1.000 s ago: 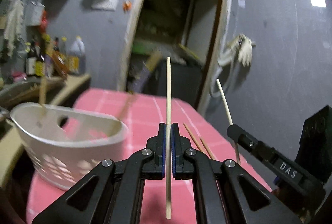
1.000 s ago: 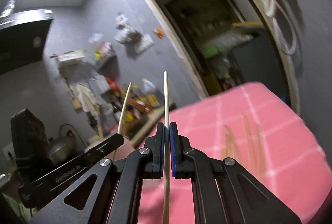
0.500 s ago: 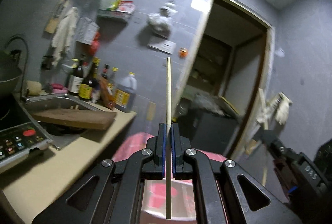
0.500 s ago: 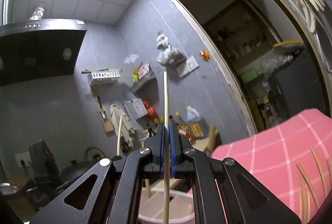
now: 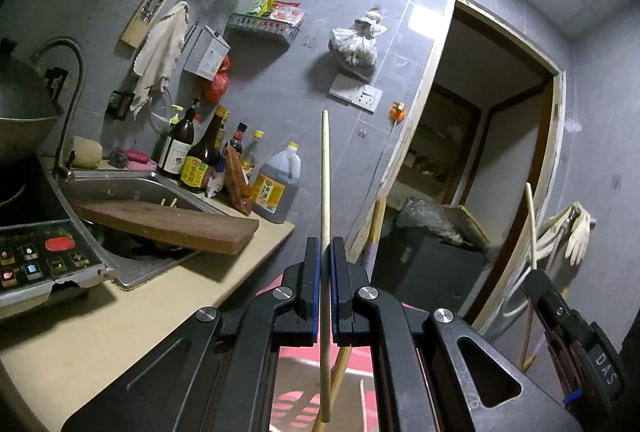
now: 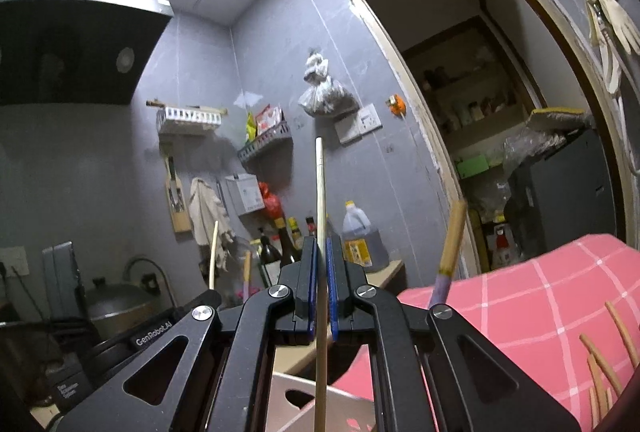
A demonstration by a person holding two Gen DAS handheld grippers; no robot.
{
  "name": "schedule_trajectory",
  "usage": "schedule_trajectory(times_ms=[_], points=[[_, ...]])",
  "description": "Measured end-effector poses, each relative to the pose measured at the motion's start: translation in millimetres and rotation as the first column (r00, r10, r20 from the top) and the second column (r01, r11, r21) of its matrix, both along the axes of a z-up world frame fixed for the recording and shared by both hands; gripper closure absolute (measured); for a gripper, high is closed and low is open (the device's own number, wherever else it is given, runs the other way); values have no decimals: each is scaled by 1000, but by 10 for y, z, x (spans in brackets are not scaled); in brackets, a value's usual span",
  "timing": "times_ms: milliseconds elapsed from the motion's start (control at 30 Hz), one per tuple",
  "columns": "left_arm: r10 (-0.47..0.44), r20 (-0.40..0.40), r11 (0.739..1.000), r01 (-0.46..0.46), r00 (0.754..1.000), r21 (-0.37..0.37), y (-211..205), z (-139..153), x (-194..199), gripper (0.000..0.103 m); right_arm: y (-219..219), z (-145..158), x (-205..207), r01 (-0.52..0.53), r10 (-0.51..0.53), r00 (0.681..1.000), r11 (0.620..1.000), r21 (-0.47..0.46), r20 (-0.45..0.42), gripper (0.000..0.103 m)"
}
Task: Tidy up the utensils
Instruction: 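Lift the chopstick upright and carry it over the white caddy with the right gripper, then lower the held chopsticks into the white caddy with both grippers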
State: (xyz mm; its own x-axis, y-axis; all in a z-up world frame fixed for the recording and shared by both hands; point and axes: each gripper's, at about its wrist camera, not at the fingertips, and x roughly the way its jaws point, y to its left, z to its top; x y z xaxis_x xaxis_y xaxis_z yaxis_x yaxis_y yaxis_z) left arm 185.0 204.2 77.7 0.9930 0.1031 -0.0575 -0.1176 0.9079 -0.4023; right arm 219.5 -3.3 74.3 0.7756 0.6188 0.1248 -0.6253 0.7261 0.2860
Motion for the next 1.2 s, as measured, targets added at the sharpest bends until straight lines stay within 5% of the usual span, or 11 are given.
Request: schedule_trajectory(times_ms=[567, 1200], points=[[-35, -75, 991, 44, 997, 129, -366, -237, -43, 100, 61, -202, -62, -47, 40, 997, 994, -96, -69, 100], [-68, -133, 988, 85, 989, 126, -440, -305, -133, 100, -28, -258, -173, -55, 39, 993, 987, -152, -107, 98]])
